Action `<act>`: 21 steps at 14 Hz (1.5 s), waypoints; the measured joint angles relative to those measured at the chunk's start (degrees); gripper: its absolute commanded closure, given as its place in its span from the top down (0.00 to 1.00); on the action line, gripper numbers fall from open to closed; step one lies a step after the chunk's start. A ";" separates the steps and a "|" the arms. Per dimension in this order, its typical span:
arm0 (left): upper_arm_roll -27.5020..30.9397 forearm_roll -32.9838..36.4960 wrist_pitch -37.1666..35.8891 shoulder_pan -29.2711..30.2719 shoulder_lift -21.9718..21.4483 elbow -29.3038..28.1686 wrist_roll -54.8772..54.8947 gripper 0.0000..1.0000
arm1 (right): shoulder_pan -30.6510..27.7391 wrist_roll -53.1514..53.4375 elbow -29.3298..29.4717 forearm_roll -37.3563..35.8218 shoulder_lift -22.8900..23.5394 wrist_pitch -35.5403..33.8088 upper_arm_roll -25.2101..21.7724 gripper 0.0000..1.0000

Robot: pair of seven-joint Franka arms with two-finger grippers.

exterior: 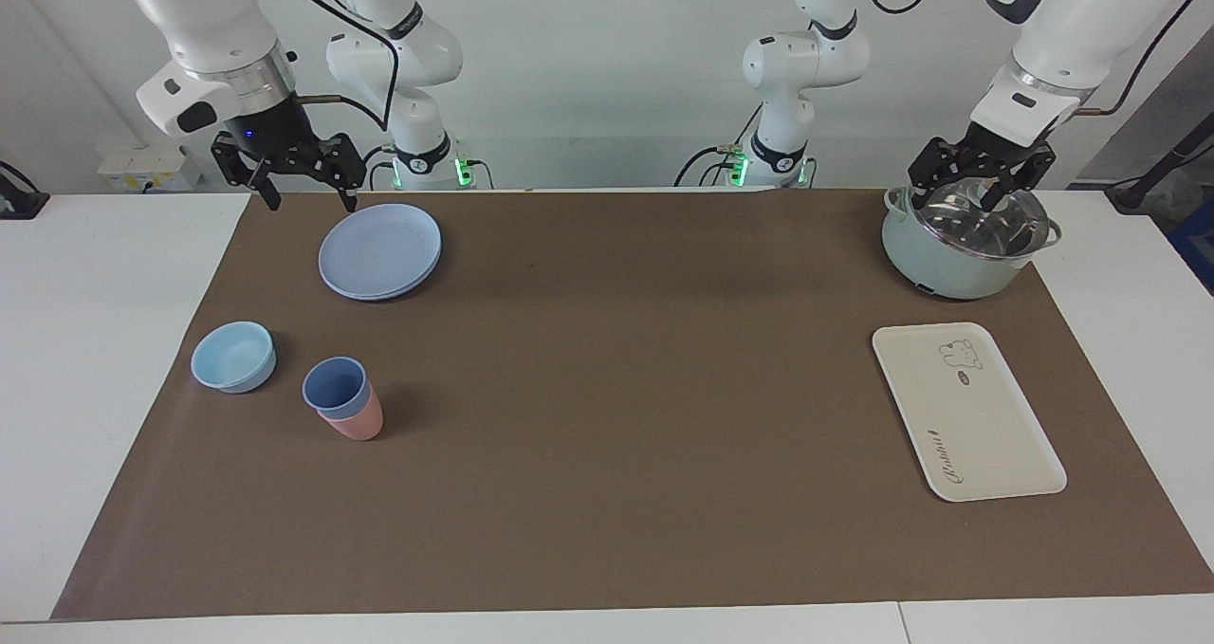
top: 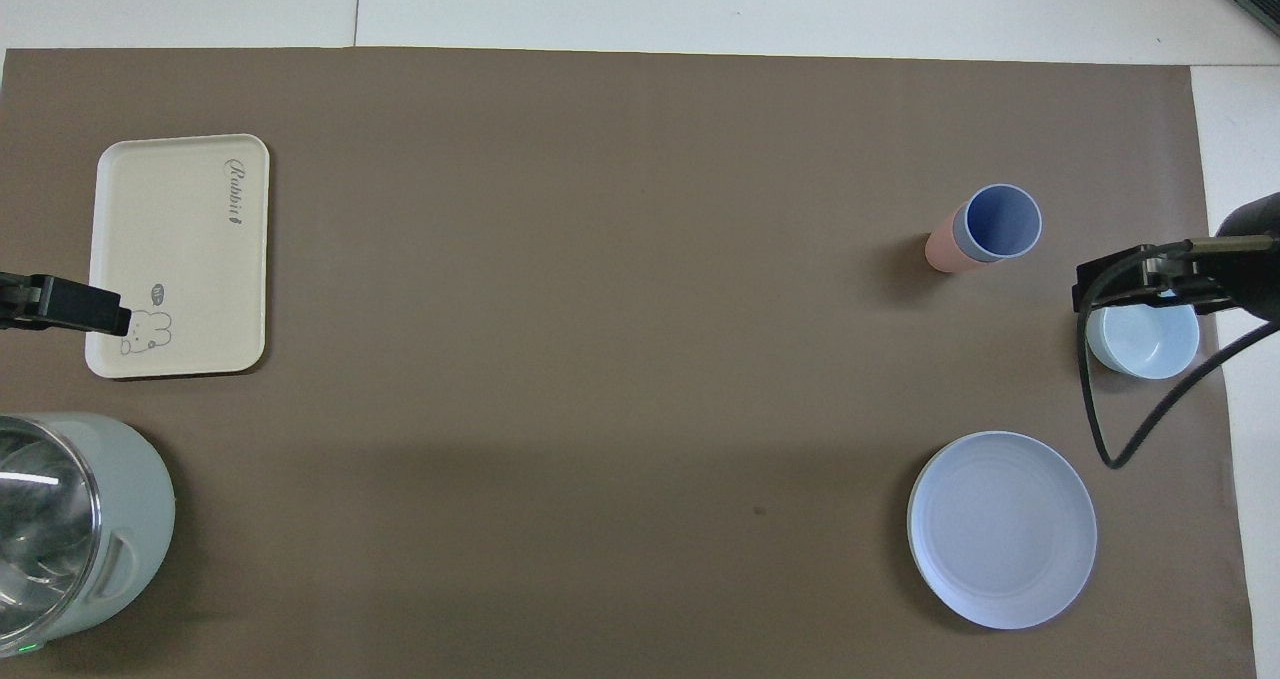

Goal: Place cup on tray
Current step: 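Reach the right gripper to the pink-and-blue cup and grasp it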

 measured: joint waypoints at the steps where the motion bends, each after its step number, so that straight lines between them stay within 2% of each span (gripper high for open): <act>1: 0.00 0.00 0.00 0.00 0.00 0.00 0.00 1.00 | 0.01 0.00 -0.02 0.00 -0.03 0.00 0.00 1.00; 7: 0.00 0.00 0.00 0.00 0.00 0.00 0.00 1.00 | 0.00 -0.02 -0.11 0.00 -1.29 -0.04 -0.05 1.00; 11: 0.00 0.00 0.00 0.00 0.00 0.00 0.00 1.00 | -0.58 1.25 -0.14 0.00 -2.48 1.73 -0.74 0.96; 16: 0.00 0.00 0.00 0.00 0.00 0.00 0.00 1.00 | -3.41 18.87 0.30 0.71 1.56 6.97 -1.53 0.92; 18: 0.00 0.00 0.00 0.00 0.00 0.00 0.00 1.00 | -4.55 29.45 1.31 2.16 4.75 8.61 -1.62 0.92; 21: 0.00 0.00 0.00 0.00 0.00 0.00 0.00 1.00 | -7.47 43.17 4.66 8.22 11.40 11.22 -1.69 0.92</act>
